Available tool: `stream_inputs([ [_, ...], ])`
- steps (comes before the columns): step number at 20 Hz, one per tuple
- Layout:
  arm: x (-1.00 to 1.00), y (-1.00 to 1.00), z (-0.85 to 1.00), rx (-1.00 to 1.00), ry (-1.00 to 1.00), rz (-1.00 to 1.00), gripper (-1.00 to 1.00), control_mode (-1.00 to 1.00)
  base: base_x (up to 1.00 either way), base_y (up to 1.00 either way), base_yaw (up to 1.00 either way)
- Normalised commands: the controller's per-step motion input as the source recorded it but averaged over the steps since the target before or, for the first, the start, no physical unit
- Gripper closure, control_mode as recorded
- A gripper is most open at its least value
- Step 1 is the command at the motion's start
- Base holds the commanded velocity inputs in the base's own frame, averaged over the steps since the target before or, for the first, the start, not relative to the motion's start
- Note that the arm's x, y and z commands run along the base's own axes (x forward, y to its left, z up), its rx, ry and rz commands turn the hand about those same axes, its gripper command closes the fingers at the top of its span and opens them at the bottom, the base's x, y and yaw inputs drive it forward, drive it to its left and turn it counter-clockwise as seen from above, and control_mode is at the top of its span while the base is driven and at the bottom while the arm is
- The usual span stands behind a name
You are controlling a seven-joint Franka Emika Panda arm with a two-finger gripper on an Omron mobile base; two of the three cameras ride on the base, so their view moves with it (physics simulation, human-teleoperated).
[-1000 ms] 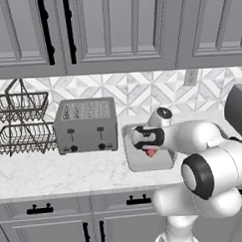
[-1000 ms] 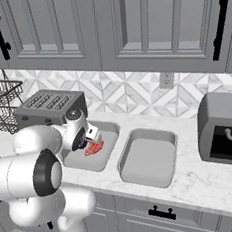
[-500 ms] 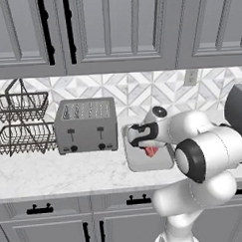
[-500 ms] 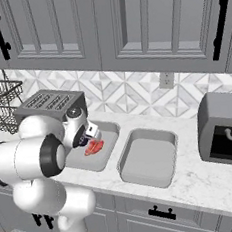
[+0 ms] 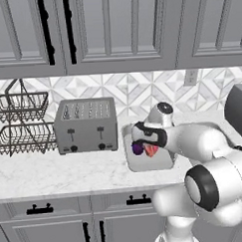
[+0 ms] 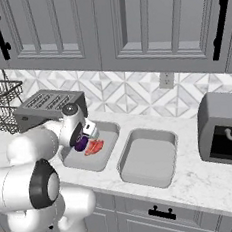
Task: Place one eggplant and one steak in each tupperware on the nearby counter, to pack two identical lunches.
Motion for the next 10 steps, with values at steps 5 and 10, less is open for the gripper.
stream_inputs([
  [5, -1.00, -0.06, 0.77, 0.06, 0.00, -0.09, -1.00, -1.00, 0.00, 0.00, 0.00],
  [10, -1.00, -0.15, 0.88, 0.04, -0.05, -0.05, -1.00, -1.00, 0.00, 0.00, 0.00],
])
